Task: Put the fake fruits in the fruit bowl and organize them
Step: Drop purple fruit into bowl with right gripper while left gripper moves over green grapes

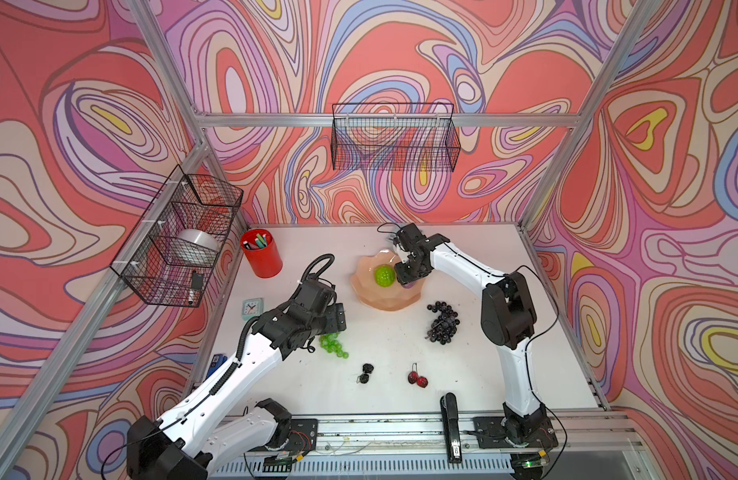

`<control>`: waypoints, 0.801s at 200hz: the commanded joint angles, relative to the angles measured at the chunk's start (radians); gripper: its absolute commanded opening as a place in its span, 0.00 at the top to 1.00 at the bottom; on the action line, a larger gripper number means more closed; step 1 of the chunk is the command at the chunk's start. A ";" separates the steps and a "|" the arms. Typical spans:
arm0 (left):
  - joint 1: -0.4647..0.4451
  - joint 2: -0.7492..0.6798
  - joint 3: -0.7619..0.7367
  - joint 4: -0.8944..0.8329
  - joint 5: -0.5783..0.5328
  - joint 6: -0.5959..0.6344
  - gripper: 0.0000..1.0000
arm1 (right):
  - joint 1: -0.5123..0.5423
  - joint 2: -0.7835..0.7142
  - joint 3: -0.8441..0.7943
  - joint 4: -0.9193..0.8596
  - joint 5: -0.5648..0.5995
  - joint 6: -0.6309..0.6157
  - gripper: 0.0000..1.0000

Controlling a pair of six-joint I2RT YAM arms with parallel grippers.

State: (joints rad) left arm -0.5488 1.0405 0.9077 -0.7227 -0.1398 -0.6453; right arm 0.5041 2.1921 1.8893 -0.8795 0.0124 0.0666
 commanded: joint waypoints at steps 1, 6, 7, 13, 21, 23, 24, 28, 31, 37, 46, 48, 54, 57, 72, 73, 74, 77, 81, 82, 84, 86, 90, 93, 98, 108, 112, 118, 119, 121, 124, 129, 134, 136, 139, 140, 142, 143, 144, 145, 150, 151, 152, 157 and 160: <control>0.000 -0.005 0.025 -0.052 -0.033 -0.016 0.11 | -0.003 0.044 0.043 0.031 0.011 -0.019 0.55; 0.001 -0.004 0.028 -0.053 -0.035 -0.014 0.11 | -0.004 0.055 0.050 0.033 0.012 -0.019 0.55; 0.001 -0.004 0.028 -0.054 -0.035 -0.013 0.11 | -0.004 0.058 0.051 0.033 0.013 -0.019 0.55; 0.001 -0.001 0.032 -0.057 -0.039 -0.012 0.11 | -0.004 0.070 0.061 0.031 0.017 -0.019 0.55; 0.001 0.001 0.035 -0.060 -0.040 -0.010 0.11 | -0.006 0.082 0.076 0.027 0.024 -0.020 0.54; 0.001 0.001 0.037 -0.061 -0.043 -0.010 0.11 | -0.006 0.087 0.080 0.027 0.027 -0.020 0.54; 0.001 0.002 0.037 -0.062 -0.043 -0.010 0.11 | -0.007 0.088 0.082 0.027 0.027 -0.020 0.54; 0.001 0.003 0.039 -0.063 -0.044 -0.010 0.11 | -0.007 0.095 0.086 0.028 0.031 -0.021 0.54; 0.001 0.003 0.041 -0.064 -0.045 -0.011 0.11 | -0.008 0.099 0.089 0.026 0.034 -0.022 0.54; 0.002 0.004 0.043 -0.067 -0.047 -0.012 0.11 | -0.009 0.106 0.096 0.024 0.040 -0.022 0.54; 0.001 0.004 0.048 -0.073 -0.046 -0.013 0.11 | -0.010 0.113 0.104 0.023 0.045 -0.025 0.53; 0.001 0.004 0.048 -0.075 -0.046 -0.013 0.11 | -0.009 0.117 0.106 0.023 0.046 -0.026 0.53; 0.001 0.003 0.049 -0.077 -0.046 -0.014 0.11 | -0.012 0.122 0.110 0.022 0.050 -0.027 0.53; 0.001 0.001 0.048 -0.077 -0.046 -0.015 0.11 | -0.012 0.125 0.112 0.023 0.050 -0.028 0.53; 0.001 -0.004 0.045 -0.076 -0.046 -0.015 0.11 | -0.015 0.140 0.119 0.017 0.057 -0.038 0.52; 0.001 -0.004 0.045 -0.077 -0.046 -0.014 0.11 | -0.015 0.142 0.119 0.017 0.057 -0.038 0.52; 0.001 -0.005 0.045 -0.078 -0.045 -0.013 0.11 | -0.015 0.143 0.120 0.016 0.058 -0.039 0.52; 0.001 -0.005 0.045 -0.078 -0.043 -0.013 0.10 | -0.014 0.145 0.122 0.015 0.059 -0.039 0.51; 0.001 -0.004 0.045 -0.080 -0.041 -0.011 0.10 | -0.016 0.147 0.122 0.016 0.060 -0.042 0.51; 0.001 -0.004 0.045 -0.080 -0.040 -0.010 0.10 | -0.016 0.148 0.122 0.015 0.060 -0.042 0.51; 0.000 -0.004 0.045 -0.082 -0.039 -0.009 0.10 | -0.016 0.150 0.122 0.016 0.061 -0.043 0.51; 0.001 -0.003 0.045 -0.081 -0.036 -0.008 0.10 | -0.016 0.151 0.122 0.016 0.061 -0.043 0.51; 0.001 -0.001 0.046 -0.083 -0.031 -0.004 0.10 | -0.016 0.150 0.120 0.017 0.060 -0.044 0.50; 0.001 0.001 0.047 -0.083 -0.028 0.001 0.11 | -0.016 0.153 0.119 0.018 0.060 -0.044 0.50; 0.001 0.006 0.051 -0.086 -0.020 0.005 0.10 | -0.016 0.153 0.118 0.022 0.058 -0.044 0.49; 0.001 0.018 0.061 -0.097 -0.002 0.015 0.10 | -0.017 0.152 0.114 0.028 0.057 -0.041 0.47; 0.001 0.023 0.066 -0.101 0.006 0.017 0.11 | -0.017 0.152 0.114 0.030 0.056 -0.042 0.46; 0.001 0.030 0.073 -0.108 0.020 0.024 0.11 | -0.015 0.152 0.114 0.033 0.056 -0.040 0.44; 0.001 0.031 0.073 -0.108 0.023 0.025 0.12 | -0.017 0.152 0.114 0.033 0.056 -0.039 0.43; 0.001 0.033 0.075 -0.109 0.029 0.028 0.12 | -0.016 0.152 0.114 0.034 0.057 -0.040 0.43; 0.001 0.037 0.079 -0.112 0.039 0.034 0.13 | -0.017 0.151 0.114 0.034 0.056 -0.040 0.42; 0.001 0.042 0.082 -0.115 0.054 0.041 0.14 | -0.017 0.151 0.113 0.038 0.054 -0.039 0.40; 0.001 0.046 0.087 -0.119 0.064 0.045 0.14 | -0.017 0.151 0.114 0.041 0.051 -0.039 0.39; 0.001 0.047 0.088 -0.122 0.069 0.047 0.14 | -0.016 0.150 0.114 0.042 0.049 -0.039 0.39; 0.001 0.050 0.091 -0.124 0.075 0.050 0.14 | -0.016 0.151 0.115 0.040 0.046 -0.039 0.38; 0.001 0.051 0.091 -0.125 0.078 0.051 0.14 | -0.016 0.150 0.116 0.040 0.045 -0.039 0.38; 0.001 0.052 0.093 -0.126 0.082 0.053 0.14 | -0.015 0.150 0.117 0.040 0.045 -0.039 0.37; 0.001 0.054 0.094 -0.127 0.083 0.054 0.14 | -0.015 0.150 0.117 0.040 0.043 -0.039 0.37; 0.001 0.054 0.095 -0.128 0.085 0.056 0.14 | -0.015 0.149 0.118 0.040 0.043 -0.039 0.37; 0.001 0.054 0.095 -0.129 0.087 0.057 0.14 | -0.015 0.148 0.118 0.039 0.043 -0.038 0.36; 0.001 0.057 0.100 -0.133 0.092 0.061 0.15 | -0.015 0.145 0.116 0.039 0.042 -0.036 0.35; 0.001 0.058 0.100 -0.135 0.093 0.062 0.15 | -0.016 0.145 0.116 0.039 0.043 -0.035 0.34; 0.002 0.058 0.102 -0.137 0.094 0.062 0.15 | -0.016 0.144 0.116 0.040 0.043 -0.035 0.34; 0.001 0.061 0.106 -0.143 0.095 0.065 0.15 | -0.017 0.139 0.112 0.042 0.041 -0.036 0.32; 0.001 0.063 0.108 -0.147 0.096 0.065 0.15 | -0.016 0.135 0.110 0.046 0.041 -0.034 0.31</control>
State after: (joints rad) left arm -0.5488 1.0893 0.9791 -0.8021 -0.0879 -0.6064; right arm 0.4919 2.3230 1.9911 -0.8505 0.0536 0.0319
